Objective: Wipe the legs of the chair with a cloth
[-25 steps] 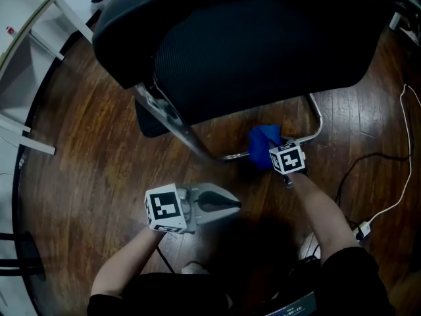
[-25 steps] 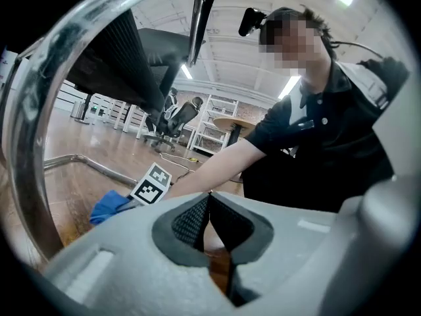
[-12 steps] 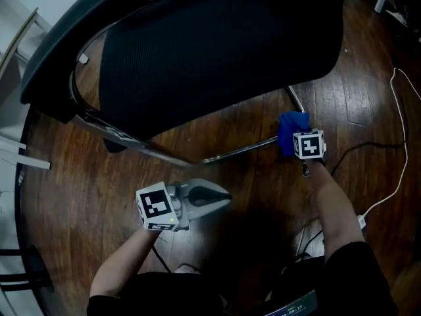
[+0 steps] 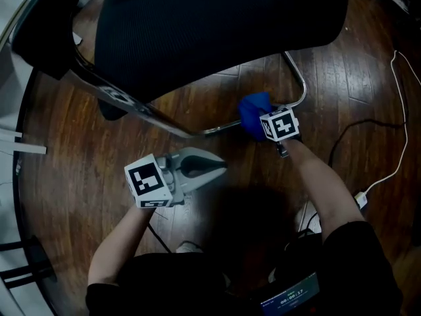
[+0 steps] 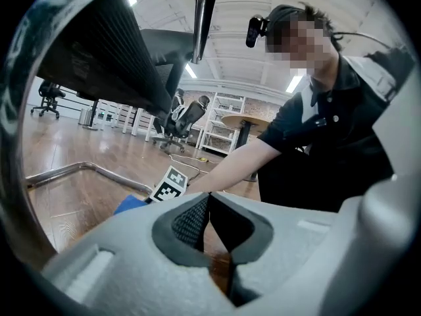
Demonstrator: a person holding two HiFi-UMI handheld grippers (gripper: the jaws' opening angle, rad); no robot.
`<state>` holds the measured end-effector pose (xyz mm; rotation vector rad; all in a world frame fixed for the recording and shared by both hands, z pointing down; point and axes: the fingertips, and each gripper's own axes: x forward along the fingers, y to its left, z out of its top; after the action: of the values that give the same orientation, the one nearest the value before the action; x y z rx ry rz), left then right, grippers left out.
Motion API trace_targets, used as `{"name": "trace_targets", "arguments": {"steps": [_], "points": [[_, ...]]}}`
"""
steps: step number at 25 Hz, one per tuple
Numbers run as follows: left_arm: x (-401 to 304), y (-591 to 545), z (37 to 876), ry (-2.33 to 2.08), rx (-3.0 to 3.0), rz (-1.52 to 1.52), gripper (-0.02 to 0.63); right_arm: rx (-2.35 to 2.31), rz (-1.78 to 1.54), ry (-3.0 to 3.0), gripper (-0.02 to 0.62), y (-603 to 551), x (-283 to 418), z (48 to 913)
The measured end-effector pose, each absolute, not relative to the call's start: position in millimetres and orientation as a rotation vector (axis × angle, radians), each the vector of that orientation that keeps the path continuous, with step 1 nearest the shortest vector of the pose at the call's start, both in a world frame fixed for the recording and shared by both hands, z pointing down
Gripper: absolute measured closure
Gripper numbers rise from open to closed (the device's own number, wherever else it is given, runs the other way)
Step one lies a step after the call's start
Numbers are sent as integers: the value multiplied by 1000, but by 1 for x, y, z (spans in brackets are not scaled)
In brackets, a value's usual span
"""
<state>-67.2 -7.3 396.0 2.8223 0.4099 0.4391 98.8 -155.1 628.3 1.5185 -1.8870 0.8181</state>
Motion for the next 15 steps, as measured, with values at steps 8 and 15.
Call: {"name": "trace_targets", "arguments": {"steps": [8, 15], "points": [[-99, -4, 390, 360, 2843, 417, 606, 1183, 824, -2096, 541, -148, -52, 632], [-112, 4, 390, 387, 2845, 432, 606, 1121, 738, -2086, 539, -145, -59, 634]]}}
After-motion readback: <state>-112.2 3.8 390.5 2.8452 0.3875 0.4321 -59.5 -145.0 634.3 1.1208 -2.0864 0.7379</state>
